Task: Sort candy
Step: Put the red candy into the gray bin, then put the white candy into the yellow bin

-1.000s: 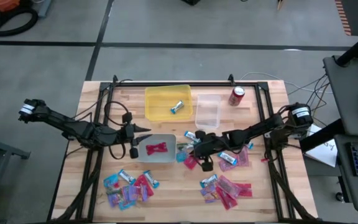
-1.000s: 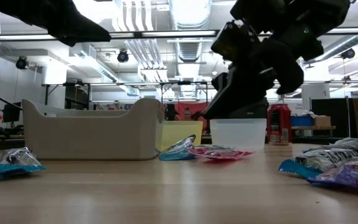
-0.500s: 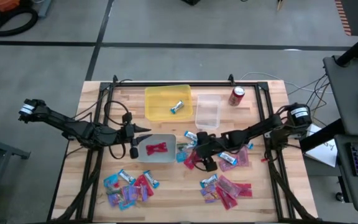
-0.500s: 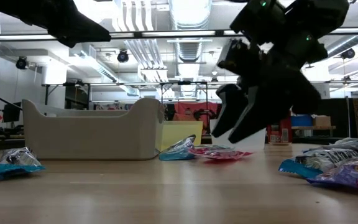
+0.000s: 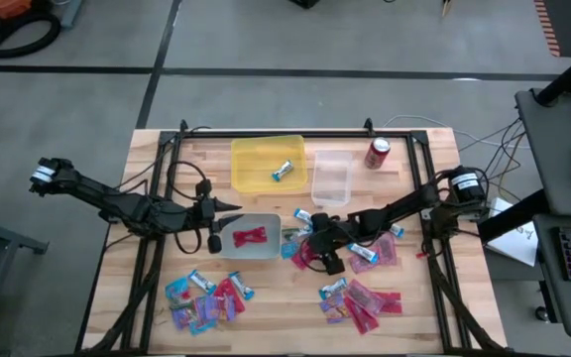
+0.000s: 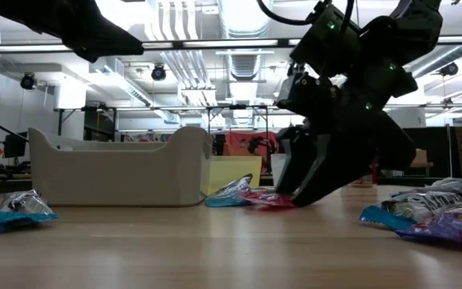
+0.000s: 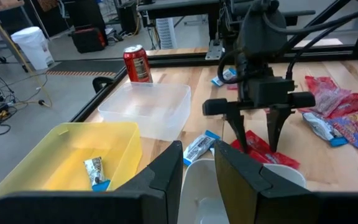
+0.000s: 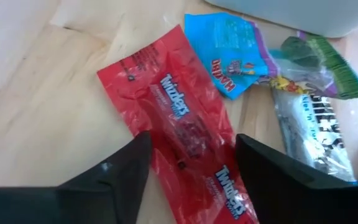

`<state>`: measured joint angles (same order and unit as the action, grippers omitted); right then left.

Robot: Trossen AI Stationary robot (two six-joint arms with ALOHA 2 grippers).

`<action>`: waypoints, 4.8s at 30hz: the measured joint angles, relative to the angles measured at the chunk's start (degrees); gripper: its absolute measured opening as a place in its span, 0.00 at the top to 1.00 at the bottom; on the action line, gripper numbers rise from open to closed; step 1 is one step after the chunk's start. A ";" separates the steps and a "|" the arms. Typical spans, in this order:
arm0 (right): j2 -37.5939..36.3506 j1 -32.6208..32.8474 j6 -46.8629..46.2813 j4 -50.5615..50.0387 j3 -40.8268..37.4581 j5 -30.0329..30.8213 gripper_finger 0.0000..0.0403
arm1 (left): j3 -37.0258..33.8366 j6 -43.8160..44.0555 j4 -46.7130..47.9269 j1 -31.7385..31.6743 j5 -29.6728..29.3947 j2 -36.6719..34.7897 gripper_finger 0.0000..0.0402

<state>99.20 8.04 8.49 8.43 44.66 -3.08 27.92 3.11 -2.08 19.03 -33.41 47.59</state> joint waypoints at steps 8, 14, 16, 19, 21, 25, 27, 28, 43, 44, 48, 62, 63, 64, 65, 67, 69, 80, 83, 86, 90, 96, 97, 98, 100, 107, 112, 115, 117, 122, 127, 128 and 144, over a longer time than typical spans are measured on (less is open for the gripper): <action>0.13 -0.59 -0.76 -0.58 -0.04 -2.93 0.77 | 0.00 -0.02 -0.09 0.00 0.00 0.41 0.81; 0.09 -0.70 -0.80 -0.25 -0.11 -5.15 0.94 | 0.00 -0.43 -0.07 0.00 -0.01 0.83 0.81; -0.42 -0.65 -1.00 -0.25 -0.14 -6.18 0.95 | 0.00 -0.67 -0.07 0.00 0.00 0.83 0.81; -2.10 -0.57 -2.24 -1.29 -0.21 -6.74 0.96 | 0.00 -0.72 -0.29 0.00 0.00 0.56 0.81; -4.11 -0.57 -3.28 -2.26 -0.31 -6.78 0.96 | 0.00 -0.72 -0.38 0.00 -0.02 0.21 0.81; -9.68 -0.58 -9.27 -1.18 1.23 -6.01 0.96 | 0.15 -0.79 0.13 0.00 0.00 -0.82 0.81; -11.70 -0.70 -13.37 -1.08 2.46 -4.92 0.96 | 1.25 -0.90 2.26 0.00 -0.02 -1.22 0.81; -12.21 -0.73 -15.66 -1.26 3.24 -3.44 0.96 | 2.28 -0.78 3.84 0.00 -0.02 -1.48 0.81; 2.53 -0.94 -21.53 -0.65 25.69 17.62 0.96 | 24.19 12.01 40.41 0.42 11.26 0.48 0.81; 3.95 -0.94 -21.49 -1.15 27.10 17.92 0.96 | 24.95 13.71 42.47 0.56 13.08 0.62 0.81; 7.86 -0.94 -20.57 -4.92 31.93 18.10 0.96 | 26.07 20.81 47.65 1.72 20.74 0.81 0.81; 9.97 -0.94 -21.55 -8.52 34.58 18.13 0.71 | 25.20 32.57 52.08 9.67 35.96 3.23 0.81; 9.88 -0.94 -21.50 -8.41 34.58 18.13 0.68 | 25.20 32.59 52.14 10.30 36.00 3.63 0.81; 9.79 -0.94 -21.47 -8.37 34.58 18.13 0.66 | 25.17 32.63 52.26 10.75 36.00 4.11 0.81; 9.63 -0.94 -21.37 -8.52 34.58 18.13 0.63 | 25.14 33.01 52.28 11.13 35.99 4.64 0.81; 9.51 -0.94 -20.31 -8.56 34.58 18.14 0.59 | 25.13 33.65 52.26 11.76 35.99 5.96 0.81; 9.35 -0.94 -18.89 -9.17 34.58 18.13 0.55 | 25.09 33.73 52.26 12.51 35.97 7.59 0.81; 3.37 -0.94 -13.86 -20.35 34.57 18.06 0.52 | 24.94 38.04 52.47 23.20 32.77 19.15 0.65; 0.82 -0.94 -13.81 -23.68 34.56 17.91 0.52 | 24.94 38.24 52.63 25.80 29.79 22.92 0.59; -1.52 -0.90 -13.81 -26.54 34.47 17.88 0.52 | 24.94 38.02 52.96 27.12 29.50 26.95 0.55; -3.93 -0.72 -13.81 -29.98 34.45 17.64 0.52 | 24.92 38.38 53.18 27.30 29.40 31.87 0.54; -6.89 -0.68 -13.80 -33.64 34.32 16.14 0.52 | 24.90 38.10 53.63 27.50 28.84 37.08 0.55; -7.21 -0.68 -13.81 -34.19 34.28 16.14 0.52 | 24.88 37.95 53.56 27.57 28.52 37.63 0.56; -7.48 -0.68 -13.81 -34.33 34.27 16.14 0.52 | 24.78 37.91 53.54 27.81 28.12 38.02 0.56; -7.97 -0.68 -13.81 -34.75 34.27 16.15 0.52 | 24.72 37.88 53.63 27.88 26.63 38.53 0.57; -7.87 -0.68 -13.99 -35.20 34.27 16.14 0.51 | 21.79 38.78 51.17 28.09 26.04 39.36 0.58; -7.65 -0.68 -14.54 -35.45 34.16 16.14 0.51 | 18.21 40.48 45.57 28.87 26.89 39.21 0.58; -7.65 -0.68 -14.60 -35.44 34.16 16.14 0.51 | 16.39 41.13 43.47 29.34 26.88 39.17 0.58; -7.65 -0.68 -14.60 -35.44 34.16 16.14 0.51 | 15.48 41.16 42.37 29.55 26.74 39.12 0.58; -7.65 -0.68 -15.16 -35.39 34.16 16.16 0.51 | 13.42 41.29 39.36 29.55 26.77 38.98 0.58; -7.65 -0.68 -15.34 -35.31 34.16 16.16 0.51 | 12.20 41.30 37.60 29.56 26.86 38.85 0.63; -7.65 -0.68 -15.36 -35.31 34.16 16.16 0.51 | 12.31 41.08 37.66 29.57 26.91 38.88 0.65; -7.65 -0.67 -15.48 -35.18 34.16 16.16 0.52 | 12.39 40.72 39.00 29.68 27.10 32.99 0.98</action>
<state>91.55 7.37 -6.99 -26.74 78.83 13.08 40.32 43.83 36.92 48.71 -6.31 80.59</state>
